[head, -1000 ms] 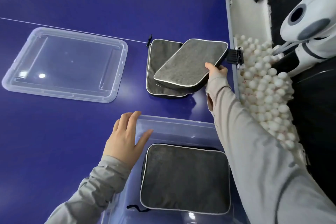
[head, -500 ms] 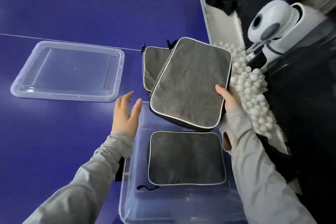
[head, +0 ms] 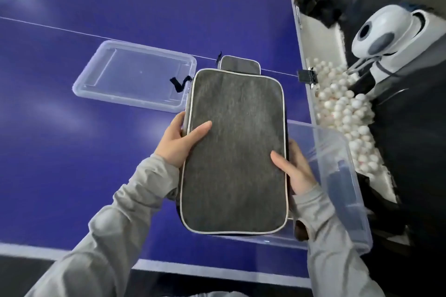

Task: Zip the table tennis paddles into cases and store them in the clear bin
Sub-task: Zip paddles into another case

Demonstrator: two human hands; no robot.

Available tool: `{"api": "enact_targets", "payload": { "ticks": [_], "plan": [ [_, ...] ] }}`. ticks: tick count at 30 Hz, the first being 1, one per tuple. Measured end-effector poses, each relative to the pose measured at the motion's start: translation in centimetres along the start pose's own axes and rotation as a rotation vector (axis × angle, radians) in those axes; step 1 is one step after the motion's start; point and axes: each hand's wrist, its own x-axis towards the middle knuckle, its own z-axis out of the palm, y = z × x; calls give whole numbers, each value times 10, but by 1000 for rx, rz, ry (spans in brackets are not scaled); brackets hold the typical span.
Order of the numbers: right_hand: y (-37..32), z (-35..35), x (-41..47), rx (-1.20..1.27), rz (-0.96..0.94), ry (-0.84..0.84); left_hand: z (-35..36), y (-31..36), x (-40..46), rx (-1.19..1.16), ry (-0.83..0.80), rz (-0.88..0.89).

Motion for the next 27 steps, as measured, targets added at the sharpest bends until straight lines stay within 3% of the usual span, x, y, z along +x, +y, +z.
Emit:
{"api": "enact_targets", "payload": {
  "ticks": [7, 14, 17, 22, 27],
  "plan": [
    [12, 37, -20, -110, 95, -197, -64, 2, -70, 86, 219, 169],
    [10, 109, -11, -324, -3, -294, -163, 22, -114, 108, 380, 303],
    [8, 151, -4, -401, -60, -319, -206, 30, -115, 175, 370, 330],
    [11, 242, 12, -481, -158, -320, -279, 46, -86, 504, 318, 309],
    [17, 346, 35, -540, -259, -207, -348, 62, -43, 875, 135, 267]
  ]
}}
